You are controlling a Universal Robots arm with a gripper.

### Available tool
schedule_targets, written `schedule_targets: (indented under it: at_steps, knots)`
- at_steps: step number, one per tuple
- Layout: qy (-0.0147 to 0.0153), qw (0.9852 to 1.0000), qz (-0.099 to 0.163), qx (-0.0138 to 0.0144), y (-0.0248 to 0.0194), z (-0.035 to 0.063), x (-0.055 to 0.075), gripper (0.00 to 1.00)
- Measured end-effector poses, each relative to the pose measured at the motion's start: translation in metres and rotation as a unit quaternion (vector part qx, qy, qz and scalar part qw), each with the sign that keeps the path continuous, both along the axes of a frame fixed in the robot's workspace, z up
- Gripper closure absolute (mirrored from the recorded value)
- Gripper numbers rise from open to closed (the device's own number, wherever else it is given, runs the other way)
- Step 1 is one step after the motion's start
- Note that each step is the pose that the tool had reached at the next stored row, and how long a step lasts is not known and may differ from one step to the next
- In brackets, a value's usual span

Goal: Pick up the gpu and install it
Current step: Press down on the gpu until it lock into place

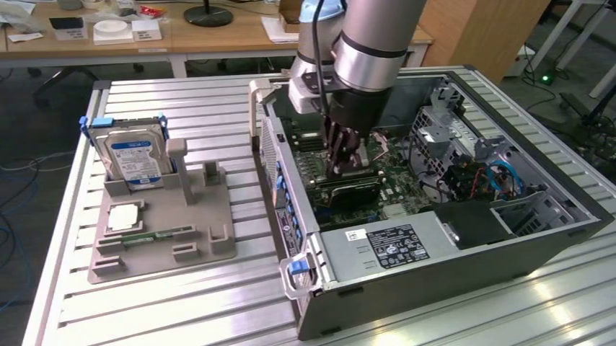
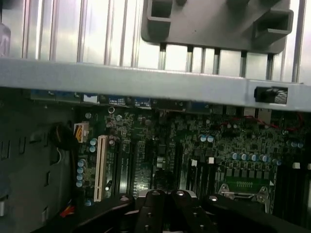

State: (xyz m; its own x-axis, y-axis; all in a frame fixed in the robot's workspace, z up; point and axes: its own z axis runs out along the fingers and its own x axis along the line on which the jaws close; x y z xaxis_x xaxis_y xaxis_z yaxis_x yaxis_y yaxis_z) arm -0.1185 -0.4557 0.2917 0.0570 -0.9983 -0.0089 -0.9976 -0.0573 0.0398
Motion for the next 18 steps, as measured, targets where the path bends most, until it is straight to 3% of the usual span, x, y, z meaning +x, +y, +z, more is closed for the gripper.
schedule_targets:
  at_steps: [2, 4, 13, 18]
  knots:
    - [-0.0057, 1.0, 0.0, 0.0, 0.0, -0.0006, 0.005, 0.89]
    - [-0.0095, 1.0, 0.0, 0.0, 0.0, -0.0011, 0.01, 0.89]
    - [-0.0098, 0.9995, -0.032, -0.0003, 0.0017, -0.0026, 0.015, 0.89]
    - [-0.0098, 0.9994, -0.034, -0.0005, 0.0017, -0.0026, 0.016, 0.89]
